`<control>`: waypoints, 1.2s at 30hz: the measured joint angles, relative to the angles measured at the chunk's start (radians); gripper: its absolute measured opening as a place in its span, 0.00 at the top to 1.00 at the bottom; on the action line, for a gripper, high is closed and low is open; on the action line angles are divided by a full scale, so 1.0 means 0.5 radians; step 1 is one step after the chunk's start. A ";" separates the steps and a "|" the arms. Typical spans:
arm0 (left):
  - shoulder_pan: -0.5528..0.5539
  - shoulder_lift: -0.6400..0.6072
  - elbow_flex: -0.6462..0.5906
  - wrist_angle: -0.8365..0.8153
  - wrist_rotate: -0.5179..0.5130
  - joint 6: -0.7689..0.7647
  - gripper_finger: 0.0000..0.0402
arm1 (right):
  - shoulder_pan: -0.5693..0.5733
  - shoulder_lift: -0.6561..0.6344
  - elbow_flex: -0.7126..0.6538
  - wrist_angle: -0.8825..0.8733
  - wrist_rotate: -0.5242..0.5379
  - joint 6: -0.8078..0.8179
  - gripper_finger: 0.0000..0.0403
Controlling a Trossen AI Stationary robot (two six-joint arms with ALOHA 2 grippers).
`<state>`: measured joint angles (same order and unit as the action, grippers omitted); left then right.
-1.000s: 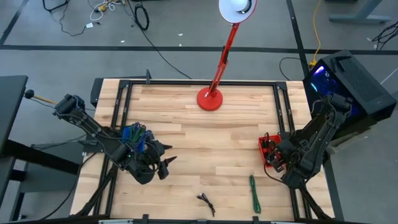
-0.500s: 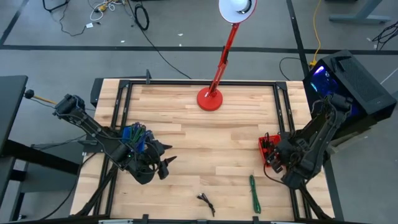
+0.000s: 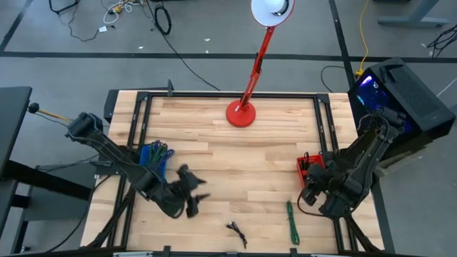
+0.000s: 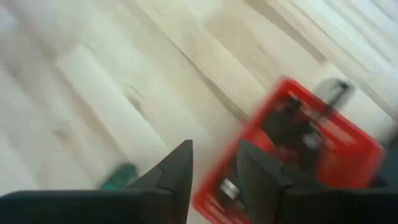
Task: Pick & Place USB Port
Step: Put the black charger cable into the red bin
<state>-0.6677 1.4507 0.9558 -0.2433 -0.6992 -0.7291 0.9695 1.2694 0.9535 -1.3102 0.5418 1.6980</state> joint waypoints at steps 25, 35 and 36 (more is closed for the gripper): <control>0.106 1.013 0.044 1.088 0.684 0.532 0.41 | -0.263 0.000 0.001 1.426 0.817 -1.432 0.69; 0.104 1.120 0.215 1.079 0.748 0.645 0.41 | -0.262 0.000 0.001 1.424 0.813 -1.433 0.69; 0.104 1.120 0.215 1.055 0.755 0.634 0.41 | -0.262 0.001 0.001 1.423 0.800 -1.434 0.69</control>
<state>-0.6155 2.0106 1.0634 0.2841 -0.3219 -0.4121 0.8383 1.2697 0.9539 -0.5987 0.9417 0.9809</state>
